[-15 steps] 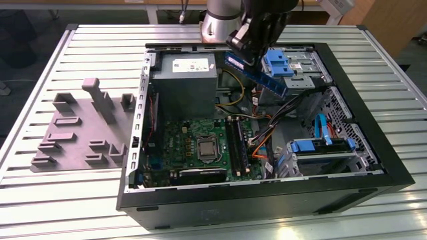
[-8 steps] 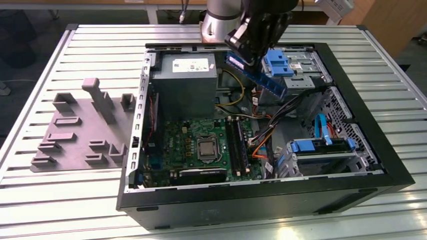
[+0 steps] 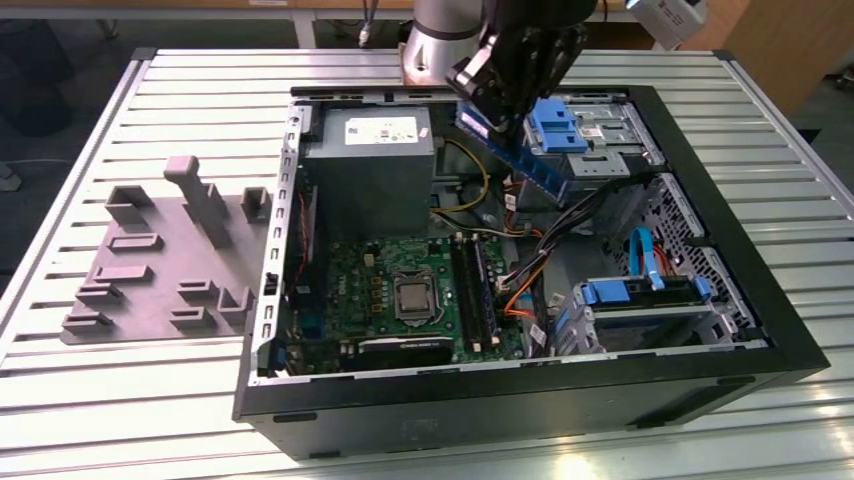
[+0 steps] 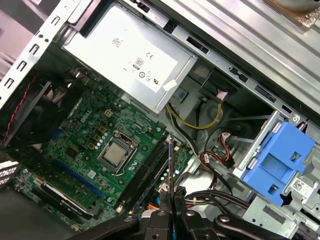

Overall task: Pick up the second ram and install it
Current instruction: 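Insert the second ram into the second slot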

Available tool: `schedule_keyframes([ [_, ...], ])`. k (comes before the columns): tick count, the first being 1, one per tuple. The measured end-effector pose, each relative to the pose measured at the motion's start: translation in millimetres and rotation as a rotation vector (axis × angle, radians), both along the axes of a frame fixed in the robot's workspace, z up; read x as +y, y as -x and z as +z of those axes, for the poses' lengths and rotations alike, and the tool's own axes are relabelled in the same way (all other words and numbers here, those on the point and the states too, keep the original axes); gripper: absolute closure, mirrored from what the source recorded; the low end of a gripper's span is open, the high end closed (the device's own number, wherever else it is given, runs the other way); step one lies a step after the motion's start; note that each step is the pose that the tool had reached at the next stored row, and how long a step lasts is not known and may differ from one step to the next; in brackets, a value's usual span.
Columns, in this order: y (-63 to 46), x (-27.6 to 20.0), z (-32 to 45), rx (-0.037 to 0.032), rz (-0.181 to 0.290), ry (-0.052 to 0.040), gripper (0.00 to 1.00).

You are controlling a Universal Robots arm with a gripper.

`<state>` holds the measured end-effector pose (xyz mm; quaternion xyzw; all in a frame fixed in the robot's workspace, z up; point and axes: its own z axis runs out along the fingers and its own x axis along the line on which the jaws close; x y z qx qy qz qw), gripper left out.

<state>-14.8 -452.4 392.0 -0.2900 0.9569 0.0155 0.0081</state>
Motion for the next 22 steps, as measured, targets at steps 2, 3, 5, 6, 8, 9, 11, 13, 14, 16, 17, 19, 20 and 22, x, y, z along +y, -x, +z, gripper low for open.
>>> schedule_keyframes([
  [2,0.0,0.0,-0.4,0.0,-0.024,0.0,0.86],
  [3,0.0,0.0,-0.6,0.0,-0.04,0.0001,0.86],
  [5,0.0,0.0,-1.1,0.0,-0.076,0.0003,0.86],
  [6,0.0,0.0,-1.5,-0.0001,-0.096,0.0003,0.86],
  [8,0.0,0.0,-2.1,0.0,-0.131,0.0004,0.86],
  [9,0.0,0.0,-2.4,0.0,-0.15,0.0004,0.86],
  [11,0.0,0.0,-3.3,0.0,-0.186,0.0003,0.86],
  [13,0.0,0.0,-4.4,0.0,-0.222,0.0003,0.86],
  [14,0.0,0.0,-5.0,0.0001,-0.241,0.0004,0.86],
  [16,0.0,0.0,-6.2,0.0001,-0.277,0.0004,0.86],
  [17,0.0,0.0,-6.8,0.0,-0.294,0.0004,0.86],
  [19,0.0,0.0,-8.0,0.0,-0.332,0.0005,0.86],
  [20,0.0,0.0,-8.6,0.0,-0.35,0.0004,0.86],
  [22,0.0,0.0,-9.7,0.0,-0.386,0.0004,0.86],
])
